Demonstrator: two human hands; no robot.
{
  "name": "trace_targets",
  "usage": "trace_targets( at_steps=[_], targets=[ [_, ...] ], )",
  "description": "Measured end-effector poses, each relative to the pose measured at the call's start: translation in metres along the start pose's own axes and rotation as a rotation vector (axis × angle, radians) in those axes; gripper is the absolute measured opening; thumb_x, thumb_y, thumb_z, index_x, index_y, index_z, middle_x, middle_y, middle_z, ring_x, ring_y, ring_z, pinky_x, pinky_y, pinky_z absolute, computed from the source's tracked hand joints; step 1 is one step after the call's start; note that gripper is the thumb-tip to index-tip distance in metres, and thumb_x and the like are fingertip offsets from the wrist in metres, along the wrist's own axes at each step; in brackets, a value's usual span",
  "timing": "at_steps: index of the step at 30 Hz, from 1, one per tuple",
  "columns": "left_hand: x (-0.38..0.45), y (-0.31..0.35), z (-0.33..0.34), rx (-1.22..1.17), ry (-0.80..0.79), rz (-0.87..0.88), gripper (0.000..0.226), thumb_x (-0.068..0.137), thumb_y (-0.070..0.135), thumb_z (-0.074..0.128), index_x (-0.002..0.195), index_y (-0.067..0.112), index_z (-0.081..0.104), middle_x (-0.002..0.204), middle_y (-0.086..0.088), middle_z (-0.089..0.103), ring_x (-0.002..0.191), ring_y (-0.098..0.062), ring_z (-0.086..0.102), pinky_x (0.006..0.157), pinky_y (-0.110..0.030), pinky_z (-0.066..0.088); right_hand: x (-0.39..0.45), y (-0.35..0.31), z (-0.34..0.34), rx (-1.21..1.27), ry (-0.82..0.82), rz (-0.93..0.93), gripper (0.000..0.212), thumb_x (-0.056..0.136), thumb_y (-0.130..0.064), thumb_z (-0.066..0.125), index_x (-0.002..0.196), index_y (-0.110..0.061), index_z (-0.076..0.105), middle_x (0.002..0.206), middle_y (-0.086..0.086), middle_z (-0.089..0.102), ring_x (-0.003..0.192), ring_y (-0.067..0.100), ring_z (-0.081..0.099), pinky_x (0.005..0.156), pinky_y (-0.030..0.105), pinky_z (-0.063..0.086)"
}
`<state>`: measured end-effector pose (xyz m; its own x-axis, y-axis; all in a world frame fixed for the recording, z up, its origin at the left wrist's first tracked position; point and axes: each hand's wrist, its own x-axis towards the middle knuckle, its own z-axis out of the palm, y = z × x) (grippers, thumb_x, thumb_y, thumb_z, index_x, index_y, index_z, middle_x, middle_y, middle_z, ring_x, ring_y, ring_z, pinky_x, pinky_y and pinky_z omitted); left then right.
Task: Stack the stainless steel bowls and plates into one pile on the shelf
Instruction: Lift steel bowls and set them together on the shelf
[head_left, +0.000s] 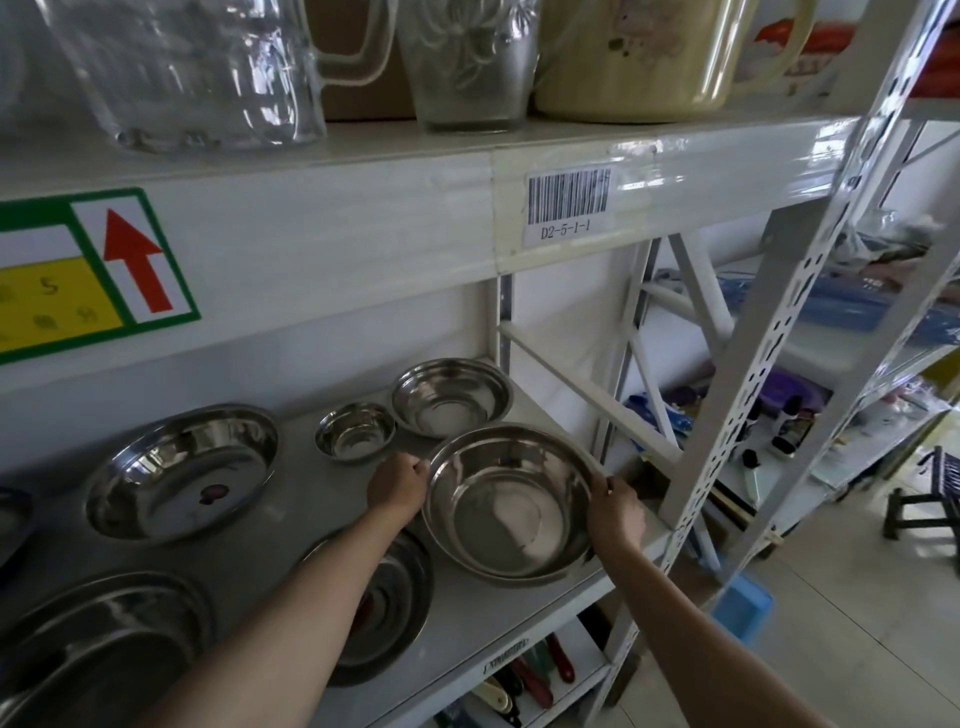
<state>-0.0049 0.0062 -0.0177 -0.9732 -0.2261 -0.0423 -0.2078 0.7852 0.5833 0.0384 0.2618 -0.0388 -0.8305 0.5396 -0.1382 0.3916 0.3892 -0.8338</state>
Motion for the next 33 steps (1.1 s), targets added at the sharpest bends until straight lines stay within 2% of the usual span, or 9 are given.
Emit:
trace_targets(
  at_steps=[5,8,10,14,20,22,26,30,33],
  targets=[
    [-0.002,0.004,-0.001,-0.092,0.069,0.028,0.039,0.09,0.029,0.054,0.067,-0.001,0.063,0.077,-0.023,0.068,0.078,-0.034,0.065,0.061,-0.03,0.036,0.001,0.003,-0.002,0.085,0.017,0.023,0.034,0.098,-0.034,0.044,0.084,-0.011,0.064,0.081,0.013,0.068,0.078,0.031,0.066,0.079,0.047,0.055],
    [-0.005,0.009,-0.004,-0.156,0.105,0.054,0.044,0.09,0.029,0.053,0.05,0.012,0.044,0.05,-0.005,0.047,0.059,-0.023,0.049,0.051,-0.029,0.027,0.002,-0.003,-0.006,0.141,0.029,0.003,0.035,0.097,-0.038,0.045,0.098,-0.012,0.068,0.089,0.013,0.071,0.084,0.031,0.067,0.082,0.047,0.055],
    [-0.005,0.01,-0.008,-0.212,0.136,0.072,0.045,0.091,0.028,0.053,0.05,0.014,0.042,0.046,-0.001,0.04,0.056,-0.019,0.042,0.047,-0.028,0.023,0.0,-0.013,-0.012,0.168,0.029,-0.029,0.033,0.097,-0.036,0.045,0.09,-0.012,0.067,0.083,0.012,0.069,0.08,0.03,0.066,0.078,0.043,0.053],
    [-0.01,0.01,-0.022,-0.34,0.222,0.044,0.042,0.092,0.03,0.053,0.062,0.0,0.059,0.057,-0.016,0.056,0.058,-0.02,0.047,0.053,-0.029,0.029,-0.007,-0.037,-0.019,0.242,0.036,-0.088,0.034,0.099,-0.032,0.046,0.075,-0.013,0.06,0.071,0.008,0.062,0.067,0.023,0.06,0.068,0.035,0.046],
    [-0.017,-0.008,-0.054,-0.445,0.381,0.046,0.042,0.091,0.035,0.055,0.071,0.0,0.069,0.073,-0.023,0.069,0.069,-0.032,0.064,0.064,-0.031,0.042,-0.025,-0.072,-0.007,0.26,-0.027,-0.191,0.038,0.1,-0.033,0.044,0.071,-0.011,0.057,0.066,0.009,0.058,0.059,0.02,0.055,0.058,0.029,0.044],
    [-0.02,-0.018,-0.067,-0.47,0.419,0.041,0.046,0.09,0.039,0.053,0.07,-0.001,0.067,0.073,-0.026,0.068,0.071,-0.036,0.066,0.063,-0.034,0.044,-0.032,-0.083,0.0,0.281,-0.042,-0.2,0.037,0.099,-0.034,0.046,0.069,-0.014,0.055,0.066,0.009,0.058,0.06,0.021,0.055,0.063,0.033,0.049],
    [-0.03,-0.041,-0.09,-0.547,0.458,0.006,0.058,0.081,0.054,0.045,0.066,0.001,0.063,0.062,-0.022,0.063,0.055,-0.022,0.053,0.058,-0.038,0.048,-0.049,-0.103,0.019,0.297,-0.095,-0.208,0.033,0.096,-0.037,0.05,0.075,-0.013,0.059,0.072,0.01,0.062,0.067,0.024,0.059,0.077,0.044,0.054],
    [-0.049,-0.062,-0.118,-0.547,0.526,-0.062,0.038,0.091,0.038,0.053,0.067,0.01,0.065,0.064,-0.015,0.063,0.062,-0.024,0.057,0.063,-0.03,0.04,-0.07,-0.12,0.042,0.291,-0.14,-0.232,0.037,0.095,-0.033,0.048,0.07,-0.009,0.061,0.069,0.014,0.062,0.065,0.028,0.056,0.068,0.041,0.051],
    [-0.065,-0.081,-0.14,-0.588,0.586,-0.096,0.042,0.085,0.044,0.052,0.072,0.007,0.068,0.072,-0.014,0.068,0.072,-0.022,0.061,0.071,-0.033,0.047,-0.089,-0.134,0.06,0.307,-0.173,-0.276,0.033,0.094,-0.033,0.05,0.077,-0.01,0.067,0.075,0.015,0.067,0.07,0.03,0.063,0.07,0.042,0.054]
  ],
)
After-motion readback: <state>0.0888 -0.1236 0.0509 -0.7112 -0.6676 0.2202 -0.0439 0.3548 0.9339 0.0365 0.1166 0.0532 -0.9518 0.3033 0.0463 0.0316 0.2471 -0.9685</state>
